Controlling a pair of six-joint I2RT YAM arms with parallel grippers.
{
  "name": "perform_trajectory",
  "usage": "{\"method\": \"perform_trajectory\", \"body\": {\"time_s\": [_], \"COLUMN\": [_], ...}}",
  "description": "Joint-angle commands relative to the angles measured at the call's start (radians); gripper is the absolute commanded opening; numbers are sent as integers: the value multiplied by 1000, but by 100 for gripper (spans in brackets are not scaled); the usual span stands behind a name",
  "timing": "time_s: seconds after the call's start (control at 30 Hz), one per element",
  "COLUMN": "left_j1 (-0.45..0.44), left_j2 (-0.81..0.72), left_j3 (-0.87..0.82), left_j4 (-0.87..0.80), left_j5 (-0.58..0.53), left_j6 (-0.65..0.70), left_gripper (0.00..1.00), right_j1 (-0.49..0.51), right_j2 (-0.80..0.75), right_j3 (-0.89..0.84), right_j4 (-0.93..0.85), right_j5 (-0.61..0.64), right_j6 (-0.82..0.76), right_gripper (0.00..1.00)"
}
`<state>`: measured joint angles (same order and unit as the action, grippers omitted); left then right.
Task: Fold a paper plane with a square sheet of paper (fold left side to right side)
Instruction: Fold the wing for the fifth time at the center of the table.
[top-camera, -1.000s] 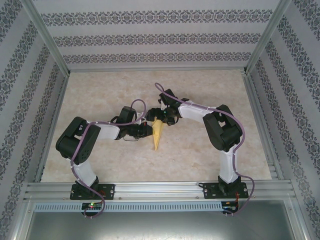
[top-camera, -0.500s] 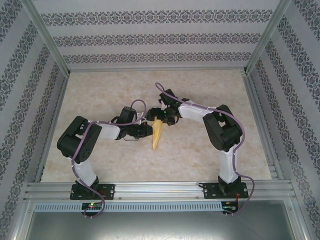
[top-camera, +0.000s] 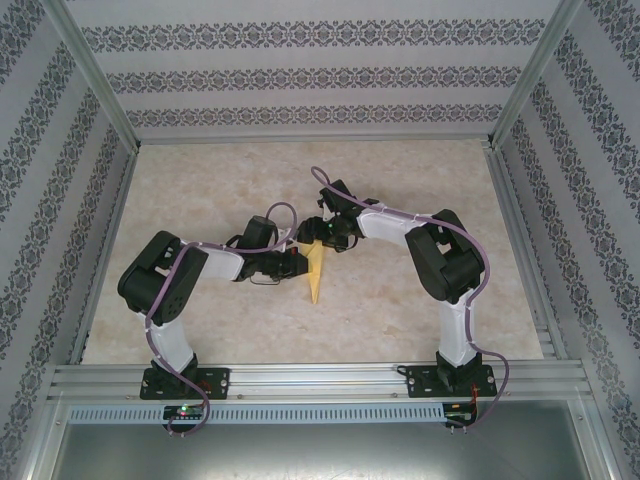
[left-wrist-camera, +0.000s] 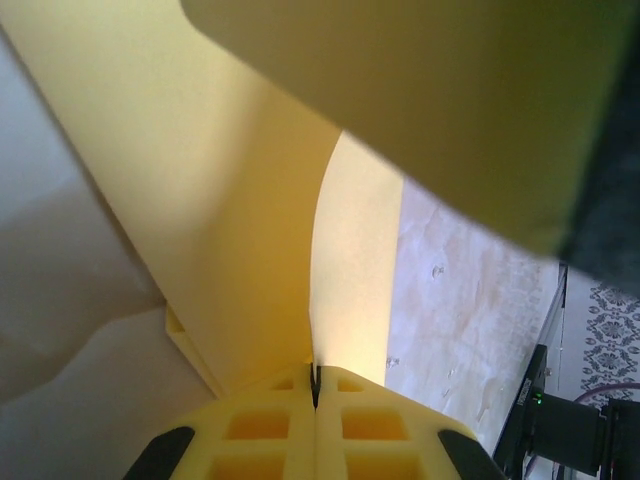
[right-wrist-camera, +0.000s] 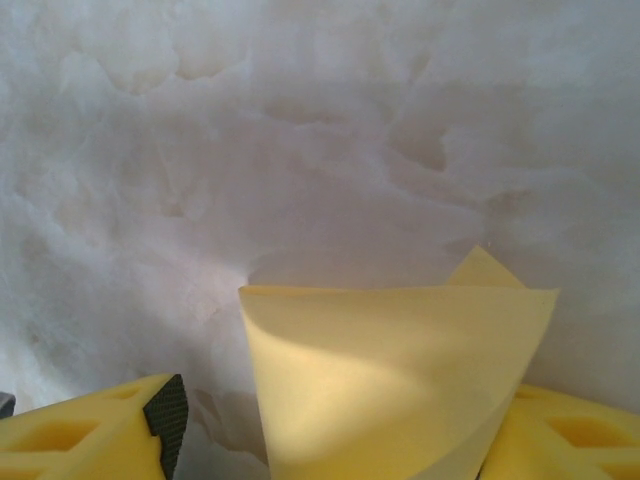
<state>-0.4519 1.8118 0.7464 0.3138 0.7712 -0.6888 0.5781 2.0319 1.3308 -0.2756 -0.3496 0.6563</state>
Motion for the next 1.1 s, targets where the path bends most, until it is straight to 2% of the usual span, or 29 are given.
{"method": "perform_trajectory", "body": {"time_s": [0.0,0.67,1.07], "left_j1": [-14,-27,-34], "left_j2": [6,-39,6], "left_j3": [-3,-47,-30], "left_j4": [2,1,13], "left_j5": [5,-18,-25], "left_j6": [-4,-19,-25], "left_gripper": [3,3,3], "right_j1": [5,0,-4], "right_j2": [20,24,15], "right_j3": [-31,-41,-55], "right_j4": [-26,-38,3], "right_j5": [-27,-18,-44], "right_j6": [11,3,21], "right_gripper": [69,67,68]}}
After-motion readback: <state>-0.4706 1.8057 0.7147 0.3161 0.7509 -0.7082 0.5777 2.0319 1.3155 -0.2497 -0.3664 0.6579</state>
